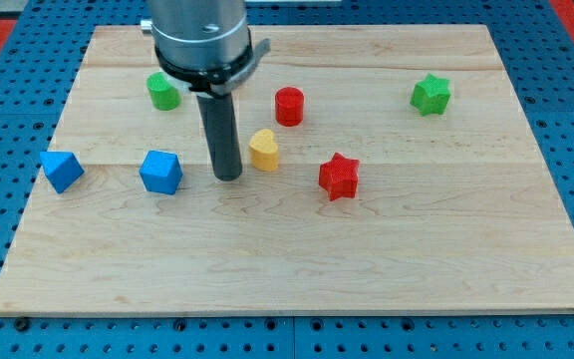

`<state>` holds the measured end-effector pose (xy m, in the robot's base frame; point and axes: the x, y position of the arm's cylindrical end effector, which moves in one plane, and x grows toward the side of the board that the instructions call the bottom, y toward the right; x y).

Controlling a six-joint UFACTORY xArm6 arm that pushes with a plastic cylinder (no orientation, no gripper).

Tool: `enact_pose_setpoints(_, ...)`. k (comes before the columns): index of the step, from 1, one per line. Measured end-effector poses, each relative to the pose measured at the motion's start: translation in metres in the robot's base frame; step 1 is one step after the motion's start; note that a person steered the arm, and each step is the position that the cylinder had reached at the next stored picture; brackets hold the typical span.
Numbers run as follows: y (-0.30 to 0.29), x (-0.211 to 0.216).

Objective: Push the yellow heart to the center of the board

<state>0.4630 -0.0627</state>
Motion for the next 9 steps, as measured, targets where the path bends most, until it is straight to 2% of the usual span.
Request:
enact_pose_setpoints(1, 0.020, -0.016)
enact_pose_setpoints(2, 0.013, -0.030)
enact_pose_setpoints(3, -0.020, -0.032)
enact_pose_setpoints(4, -0.011, -0.040)
enact_pose_setpoints(6, 0.042, -0.051)
enact_pose_setpoints(7, 0.046, -0.051)
enact_pose_setpoints(9, -0.065, -0.051)
